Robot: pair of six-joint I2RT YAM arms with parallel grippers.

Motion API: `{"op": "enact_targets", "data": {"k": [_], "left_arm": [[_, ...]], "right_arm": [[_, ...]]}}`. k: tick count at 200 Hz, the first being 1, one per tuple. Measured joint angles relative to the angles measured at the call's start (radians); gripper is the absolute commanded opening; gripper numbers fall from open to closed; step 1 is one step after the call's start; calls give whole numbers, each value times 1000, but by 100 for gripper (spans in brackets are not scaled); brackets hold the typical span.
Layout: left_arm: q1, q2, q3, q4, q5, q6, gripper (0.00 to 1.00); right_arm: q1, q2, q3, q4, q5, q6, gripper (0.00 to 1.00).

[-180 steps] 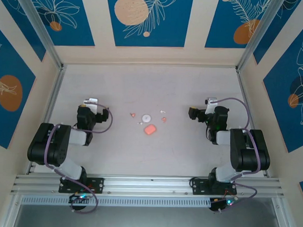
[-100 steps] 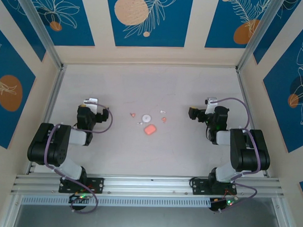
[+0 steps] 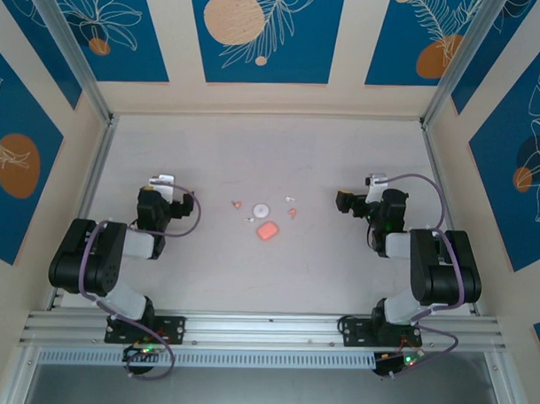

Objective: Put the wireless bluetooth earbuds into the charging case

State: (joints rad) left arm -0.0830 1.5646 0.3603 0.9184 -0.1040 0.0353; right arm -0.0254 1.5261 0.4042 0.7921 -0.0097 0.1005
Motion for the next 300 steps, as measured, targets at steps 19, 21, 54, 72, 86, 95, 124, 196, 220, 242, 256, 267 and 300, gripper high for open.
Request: {"op": "enact_targets", "data": {"k": [19, 21, 54, 72, 86, 95, 124, 196, 220, 242, 256, 267, 300], "left_arm": [[0, 0, 0, 0, 0, 0, 100], [0, 0, 0, 0, 0, 0, 100], [0, 0, 0, 0, 0, 0, 100], [0, 0, 0, 0, 0, 0, 100], [0, -3, 2, -10, 9, 0, 98], [0, -14, 7, -36, 15, 2, 97], [-3, -127, 56, -199, 26, 20, 92], [-43, -330, 361, -752, 105, -158, 83], [-50, -334, 389, -914, 162, -245, 81], [-51, -346, 388, -1050, 198, -314, 81], [-51, -365, 388, -1110, 218, -345, 81], [-51, -383, 387, -1147, 232, -365, 80], [-51, -407, 382, -1224, 257, -403, 80]], "right_arm": [[0, 0, 0, 0, 0, 0, 99], [0, 0, 0, 0, 0, 0, 99], [0, 0, 0, 0, 0, 0, 99], [0, -2, 5, -15, 0, 0, 99], [0, -19, 31, -85, 0, -1, 99], [3, -44, 61, -156, 0, 0, 99], [18, -164, 225, -436, 3, 3, 99], [267, -252, 648, -1184, -24, -60, 95], [365, -218, 721, -1341, -32, -61, 90], [451, -137, 800, -1441, -35, -61, 87], [501, -73, 851, -1492, -35, -61, 86], [541, -16, 894, -1530, -32, -61, 85], [653, 160, 1007, -1620, -6, -73, 85]]}}
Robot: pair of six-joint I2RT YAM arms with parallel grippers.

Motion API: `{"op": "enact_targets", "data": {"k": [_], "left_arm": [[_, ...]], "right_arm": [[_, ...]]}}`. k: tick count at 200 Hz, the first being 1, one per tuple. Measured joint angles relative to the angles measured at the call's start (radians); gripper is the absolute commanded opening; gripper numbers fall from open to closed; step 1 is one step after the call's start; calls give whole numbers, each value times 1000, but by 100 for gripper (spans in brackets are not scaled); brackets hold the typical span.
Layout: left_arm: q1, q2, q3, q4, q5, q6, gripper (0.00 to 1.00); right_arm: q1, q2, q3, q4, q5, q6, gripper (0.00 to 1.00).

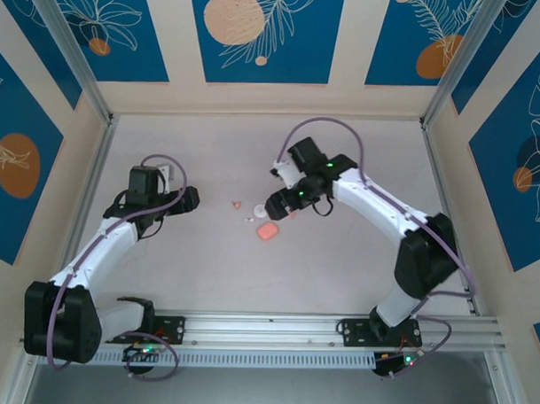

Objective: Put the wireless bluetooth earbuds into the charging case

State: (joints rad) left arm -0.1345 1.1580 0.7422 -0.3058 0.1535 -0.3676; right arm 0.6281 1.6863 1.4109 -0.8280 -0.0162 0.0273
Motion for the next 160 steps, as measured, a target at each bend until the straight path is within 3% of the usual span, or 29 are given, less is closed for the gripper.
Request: {"op": "enact_targets", "data": {"k": [70, 160], "left_arm": [[-1, 4, -46, -54, 3, -19, 80], [-1, 22, -68, -50, 4, -19, 81]], "right_arm": [[95, 256, 154, -117, 74, -37, 88], [106, 394, 213, -148, 119, -39, 89]]}}
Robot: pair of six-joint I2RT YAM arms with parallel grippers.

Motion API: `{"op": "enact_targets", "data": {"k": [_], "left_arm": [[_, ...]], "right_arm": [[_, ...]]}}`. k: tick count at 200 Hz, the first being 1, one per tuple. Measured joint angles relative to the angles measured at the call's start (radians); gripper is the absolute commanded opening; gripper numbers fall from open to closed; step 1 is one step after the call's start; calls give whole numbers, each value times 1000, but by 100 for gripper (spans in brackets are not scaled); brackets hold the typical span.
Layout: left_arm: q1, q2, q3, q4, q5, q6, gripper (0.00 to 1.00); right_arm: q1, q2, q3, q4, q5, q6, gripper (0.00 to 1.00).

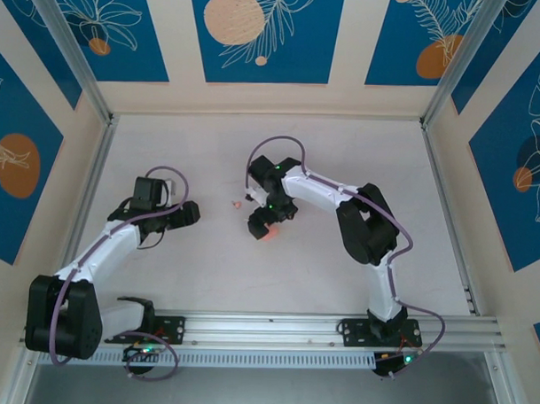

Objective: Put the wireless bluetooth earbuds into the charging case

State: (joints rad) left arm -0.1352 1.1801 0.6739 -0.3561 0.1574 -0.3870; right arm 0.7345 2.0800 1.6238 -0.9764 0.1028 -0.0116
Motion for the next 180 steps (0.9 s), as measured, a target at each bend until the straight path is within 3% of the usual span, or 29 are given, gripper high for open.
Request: {"op": "enact_targets", "data": {"k": [144, 180], "left_arm": [[0, 11, 0, 14, 4, 0, 81], [0, 13, 0, 19, 8, 0, 80]], "right_arm": [[7, 76, 20, 26, 55, 15, 82], [9, 78, 20, 29, 75, 23, 71]]}}
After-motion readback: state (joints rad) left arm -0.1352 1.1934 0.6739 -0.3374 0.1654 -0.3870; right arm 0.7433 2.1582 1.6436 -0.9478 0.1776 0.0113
